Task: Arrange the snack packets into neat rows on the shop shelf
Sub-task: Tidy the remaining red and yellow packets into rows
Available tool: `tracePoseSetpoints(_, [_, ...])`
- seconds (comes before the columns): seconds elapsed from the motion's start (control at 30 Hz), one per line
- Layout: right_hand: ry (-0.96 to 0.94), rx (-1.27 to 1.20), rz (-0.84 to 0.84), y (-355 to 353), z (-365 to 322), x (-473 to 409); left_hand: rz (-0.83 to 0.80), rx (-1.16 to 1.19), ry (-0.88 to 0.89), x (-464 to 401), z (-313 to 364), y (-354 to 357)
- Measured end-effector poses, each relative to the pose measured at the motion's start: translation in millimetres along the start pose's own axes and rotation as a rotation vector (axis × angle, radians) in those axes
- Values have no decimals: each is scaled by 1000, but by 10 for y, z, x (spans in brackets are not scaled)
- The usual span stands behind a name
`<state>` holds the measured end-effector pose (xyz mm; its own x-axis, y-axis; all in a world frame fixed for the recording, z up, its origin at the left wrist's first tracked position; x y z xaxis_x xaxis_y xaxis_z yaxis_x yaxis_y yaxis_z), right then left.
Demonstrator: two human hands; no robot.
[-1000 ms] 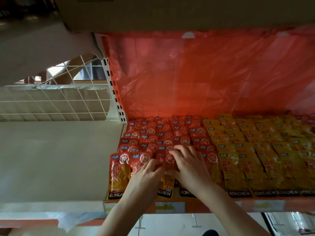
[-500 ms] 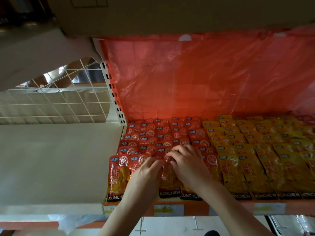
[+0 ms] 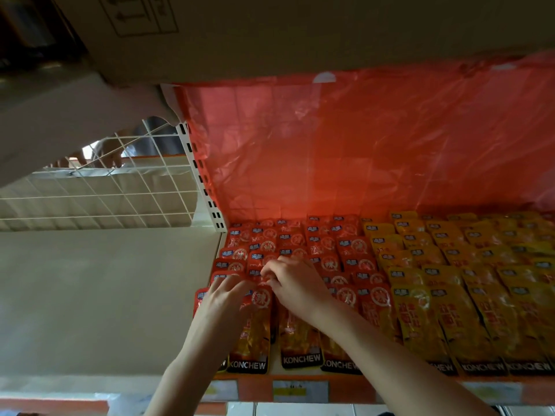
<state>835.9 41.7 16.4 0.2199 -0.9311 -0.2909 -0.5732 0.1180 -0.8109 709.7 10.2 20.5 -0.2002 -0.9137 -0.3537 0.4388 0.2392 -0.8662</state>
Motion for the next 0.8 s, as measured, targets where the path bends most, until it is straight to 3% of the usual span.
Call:
tracePoseSetpoints(0.17, [73,-134,-31,-22,79,-141,27,101,-60,10,12,41])
tracePoseSetpoints(0.37, [47,51,6,-46,162,-236,231,-8,-130,10,-92,-195])
tracePoseSetpoints(0.53, [49,109,-89,20,142,-275,181,-28,-142,34,-64,-163])
tracePoseSetpoints(0.8, [70,104,-89,49,112,-382,171,84,-213,42,-34,-100])
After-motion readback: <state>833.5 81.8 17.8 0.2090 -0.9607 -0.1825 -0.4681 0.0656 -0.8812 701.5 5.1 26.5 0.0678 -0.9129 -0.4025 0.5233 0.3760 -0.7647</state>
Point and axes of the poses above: each hand's wrist, its own x-axis away from the middle knuckle, its own y-axis out of the palm, z = x × y, the point moved 7 cm from there along -x, towards the middle knuckle, and after that the axes turned 10 degrees about z, right-handed, at the moved point
